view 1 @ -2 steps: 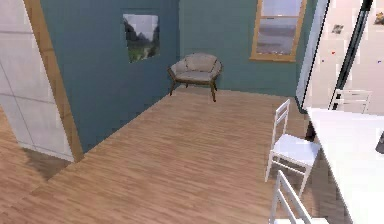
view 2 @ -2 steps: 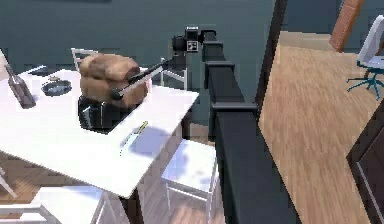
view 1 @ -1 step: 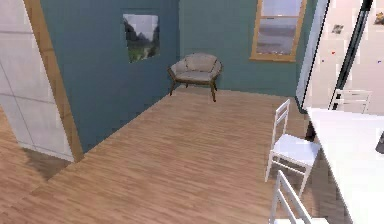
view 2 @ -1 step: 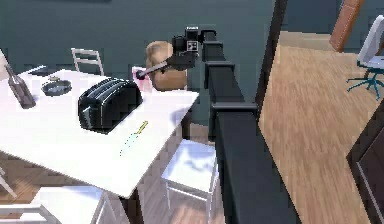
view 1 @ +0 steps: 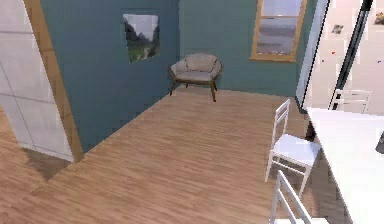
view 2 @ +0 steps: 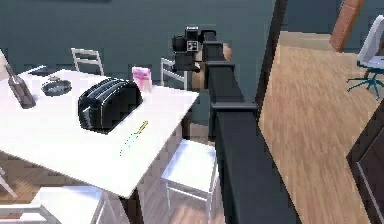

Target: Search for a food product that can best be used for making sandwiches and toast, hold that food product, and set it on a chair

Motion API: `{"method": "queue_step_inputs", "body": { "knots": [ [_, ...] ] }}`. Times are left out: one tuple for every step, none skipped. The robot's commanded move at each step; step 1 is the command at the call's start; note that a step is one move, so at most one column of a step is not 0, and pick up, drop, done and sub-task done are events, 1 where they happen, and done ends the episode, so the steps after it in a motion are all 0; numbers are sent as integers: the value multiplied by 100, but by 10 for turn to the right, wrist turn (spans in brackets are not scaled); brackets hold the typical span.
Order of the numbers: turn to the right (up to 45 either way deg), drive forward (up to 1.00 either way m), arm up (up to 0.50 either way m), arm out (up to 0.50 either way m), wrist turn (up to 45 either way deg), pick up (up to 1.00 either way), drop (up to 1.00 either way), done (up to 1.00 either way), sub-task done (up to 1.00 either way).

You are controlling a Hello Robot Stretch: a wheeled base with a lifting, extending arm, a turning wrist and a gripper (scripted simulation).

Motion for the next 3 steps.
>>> {"method": "queue_step_inputs", "body": {
  "knots": [
    [0, 0, -40, 0, 0, 0, 0, 0, 0],
    [0, 0, -50, 0, 0, 0, 0, 0, 0],
    [0, 0, 0, 0, 0, 0, 100, 0, 0]
  ]
}}
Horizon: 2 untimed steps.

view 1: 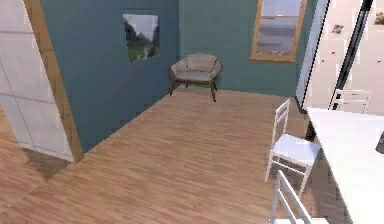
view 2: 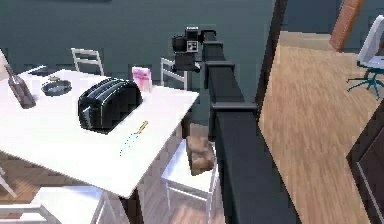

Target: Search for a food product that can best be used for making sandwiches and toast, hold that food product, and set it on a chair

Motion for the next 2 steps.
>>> {"method": "queue_step_inputs", "body": {
  "knots": [
    [0, 0, 0, -10, 0, 0, 0, 0, 0],
    [0, 0, 0, 0, 0, 0, 0, 100, 0]
  ]
}}
